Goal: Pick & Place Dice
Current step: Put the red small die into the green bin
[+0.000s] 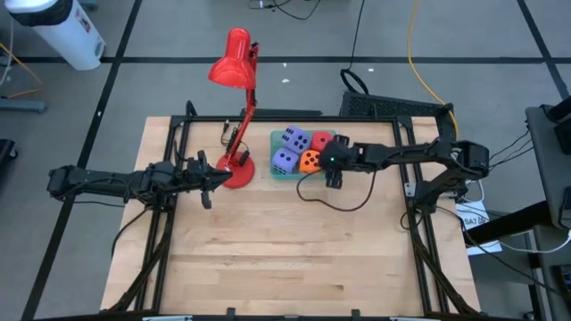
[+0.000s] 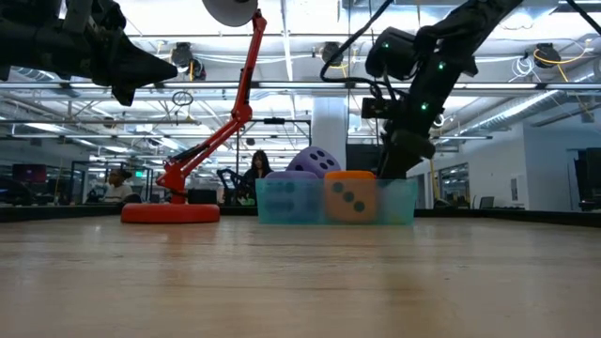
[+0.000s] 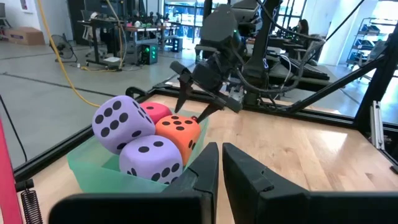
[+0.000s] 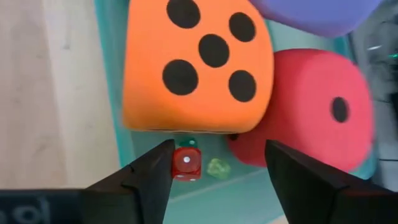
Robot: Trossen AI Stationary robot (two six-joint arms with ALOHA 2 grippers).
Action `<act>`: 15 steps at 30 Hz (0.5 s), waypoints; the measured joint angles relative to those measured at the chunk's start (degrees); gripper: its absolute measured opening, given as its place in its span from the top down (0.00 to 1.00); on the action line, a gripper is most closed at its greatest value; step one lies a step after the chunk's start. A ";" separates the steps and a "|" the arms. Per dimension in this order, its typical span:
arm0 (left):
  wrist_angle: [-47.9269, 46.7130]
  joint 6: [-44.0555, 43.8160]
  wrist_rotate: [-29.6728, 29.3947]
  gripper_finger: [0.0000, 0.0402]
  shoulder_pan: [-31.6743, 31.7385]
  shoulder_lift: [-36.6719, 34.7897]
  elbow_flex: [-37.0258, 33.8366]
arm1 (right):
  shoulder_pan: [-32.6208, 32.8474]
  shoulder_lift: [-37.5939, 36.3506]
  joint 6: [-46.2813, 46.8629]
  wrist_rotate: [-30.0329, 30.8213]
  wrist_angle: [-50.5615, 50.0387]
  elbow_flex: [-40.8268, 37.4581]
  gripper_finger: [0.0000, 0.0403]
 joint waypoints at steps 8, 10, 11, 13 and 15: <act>-0.60 0.19 0.09 0.91 -0.01 0.01 0.00 | 2.38 -3.65 -6.42 4.79 0.35 0.00 0.44; -0.58 0.31 0.09 0.91 -0.01 -0.01 0.00 | 3.13 -5.75 -9.06 4.66 0.40 0.00 0.45; -0.58 0.31 0.09 0.91 -0.01 0.01 0.00 | 3.45 -6.93 -10.04 4.62 0.43 0.00 0.46; -0.56 -0.08 0.11 0.91 -0.01 0.01 0.00 | 3.87 -9.32 -11.18 3.75 0.47 0.00 0.47; -0.48 -1.71 0.11 0.91 -0.01 0.01 0.00 | 3.82 -11.38 -12.04 1.64 1.40 0.00 0.47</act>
